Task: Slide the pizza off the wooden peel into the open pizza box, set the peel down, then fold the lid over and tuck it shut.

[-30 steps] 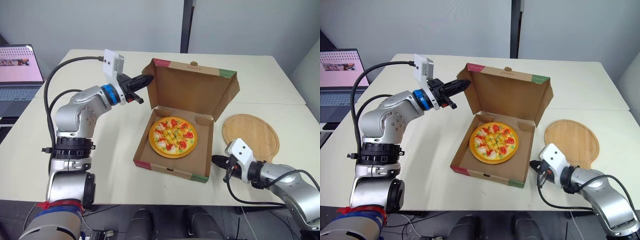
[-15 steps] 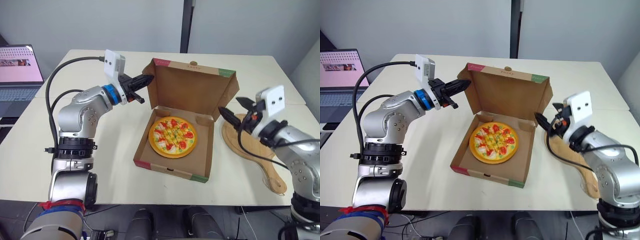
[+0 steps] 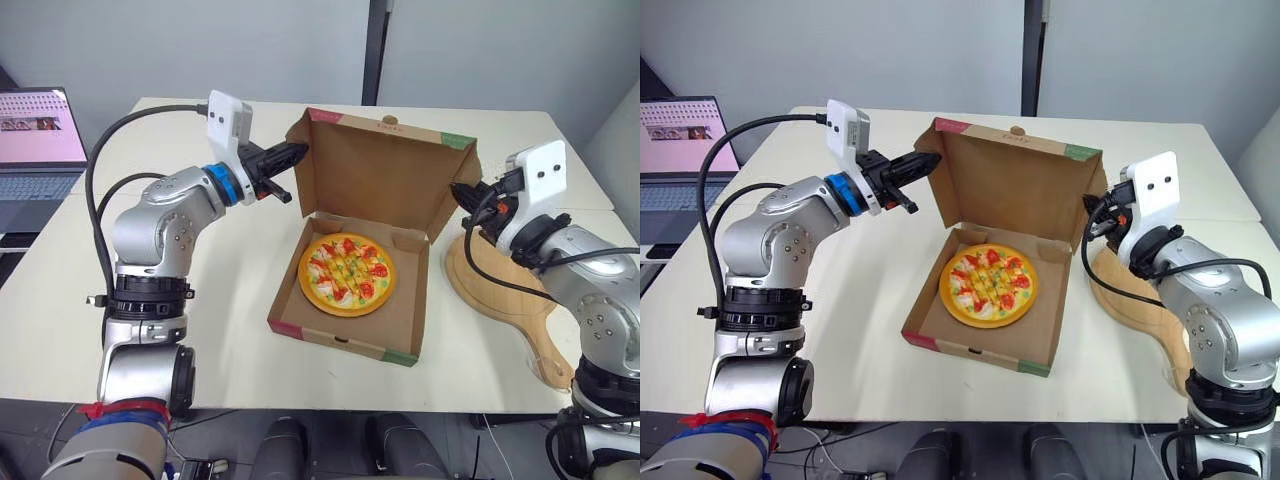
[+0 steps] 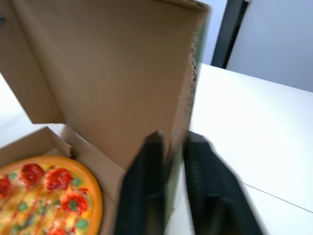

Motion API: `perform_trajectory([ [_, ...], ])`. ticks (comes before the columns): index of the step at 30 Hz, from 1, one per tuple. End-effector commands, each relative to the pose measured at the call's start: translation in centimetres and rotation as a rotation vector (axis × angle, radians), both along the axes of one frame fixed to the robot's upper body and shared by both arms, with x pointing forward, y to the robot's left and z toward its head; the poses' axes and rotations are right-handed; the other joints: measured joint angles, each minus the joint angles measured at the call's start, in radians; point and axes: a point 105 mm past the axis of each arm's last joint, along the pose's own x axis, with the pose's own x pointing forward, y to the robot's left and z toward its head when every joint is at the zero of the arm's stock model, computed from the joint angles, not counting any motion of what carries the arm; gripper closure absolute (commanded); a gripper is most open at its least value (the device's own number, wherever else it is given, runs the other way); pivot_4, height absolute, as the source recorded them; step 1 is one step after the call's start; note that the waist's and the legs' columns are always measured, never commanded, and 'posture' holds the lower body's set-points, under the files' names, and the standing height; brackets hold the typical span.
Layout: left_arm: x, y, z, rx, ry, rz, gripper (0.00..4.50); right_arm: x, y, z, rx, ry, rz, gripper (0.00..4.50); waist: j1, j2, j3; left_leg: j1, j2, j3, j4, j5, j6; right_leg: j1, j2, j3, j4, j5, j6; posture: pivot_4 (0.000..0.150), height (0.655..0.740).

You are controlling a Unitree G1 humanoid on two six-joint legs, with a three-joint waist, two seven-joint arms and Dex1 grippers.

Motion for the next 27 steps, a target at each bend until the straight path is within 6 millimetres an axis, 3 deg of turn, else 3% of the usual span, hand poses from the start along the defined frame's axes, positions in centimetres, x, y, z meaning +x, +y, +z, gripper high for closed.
perform_trajectory([
  [1,-0.8,-0.3,1.5,-0.002,-0.060,0.005,4.50,-0.4,0.9,1.7,-0.013,-0.069,0.021,4.45,0.000,0.000,0.000,0.000,0.000,0.000,0.000,0.000,0.000,0.000,0.000,0.000,0.000,0.000,0.000,0.150,0.7306],
  [9,-0.4,-0.5,1.9,-0.038,-0.016,0.050,4.50,0.9,2.6,2.9,-0.043,-0.095,0.078,4.45,0.000,0.000,0.000,0.000,0.000,0.000,0.000,0.000,0.000,0.000,0.000,0.000,0.000,0.000,0.000,0.150,0.7306],
  [16,-2.1,-1.5,3.0,-0.132,0.082,-0.034,4.50,-0.5,4.1,3.4,0.017,-0.084,0.137,4.45,0.000,0.000,0.000,-0.001,0.001,-0.001,0.000,0.000,0.000,-0.001,0.000,-0.001,0.000,0.000,0.000,0.150,0.7306],
  [27,-4.2,-1.2,1.9,-0.169,0.175,-0.068,4.50,-2.6,5.2,2.0,0.066,-0.035,0.160,4.45,0.001,0.000,0.000,-0.001,0.001,-0.001,0.000,0.000,0.000,-0.001,-0.001,-0.001,0.001,0.000,0.000,0.150,0.7306],
])
